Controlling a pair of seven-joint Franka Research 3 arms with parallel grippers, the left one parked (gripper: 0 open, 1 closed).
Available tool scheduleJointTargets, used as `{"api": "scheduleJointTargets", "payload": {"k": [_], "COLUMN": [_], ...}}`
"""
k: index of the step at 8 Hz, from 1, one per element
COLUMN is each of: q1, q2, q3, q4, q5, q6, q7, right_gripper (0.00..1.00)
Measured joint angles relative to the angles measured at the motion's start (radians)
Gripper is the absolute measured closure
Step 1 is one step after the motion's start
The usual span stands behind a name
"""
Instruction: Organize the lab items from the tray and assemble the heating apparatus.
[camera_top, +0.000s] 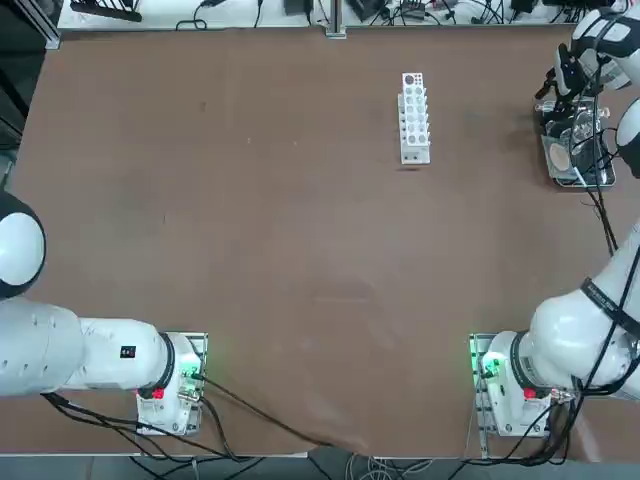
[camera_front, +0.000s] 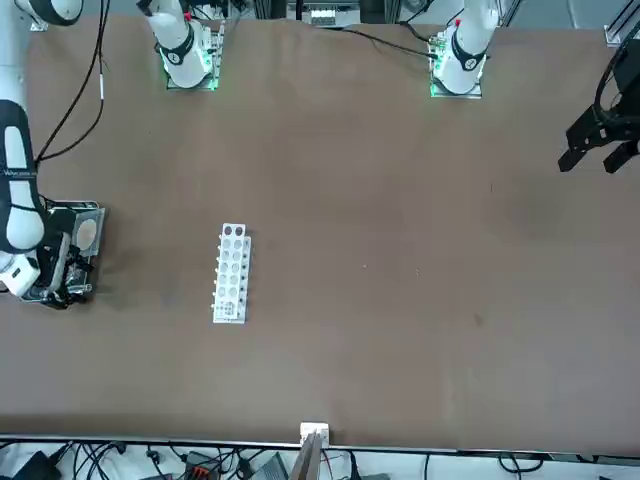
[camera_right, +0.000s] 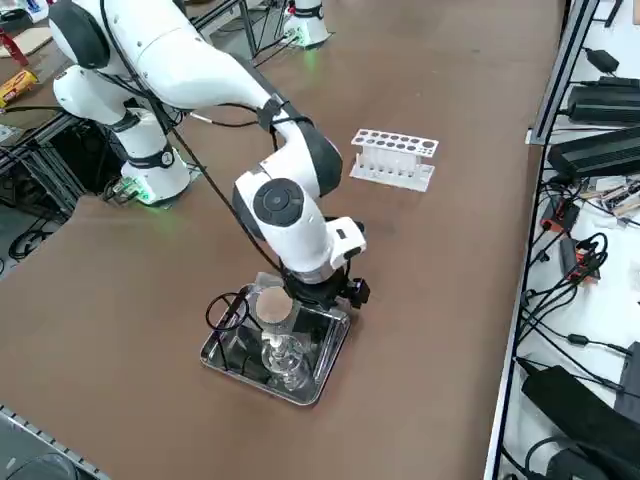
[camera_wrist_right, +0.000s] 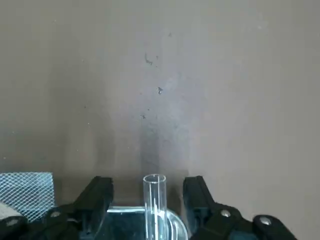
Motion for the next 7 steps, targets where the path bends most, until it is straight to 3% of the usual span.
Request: {"api": "scheduleJointTargets", "payload": {"k": [7], "q1": [0.000], "q2": [0.010], "q3": [0.001], "q4": [0.003], "q5": [0.001], "q6": [0.007], "q7": [0.001], "right_gripper": [0.34]}}
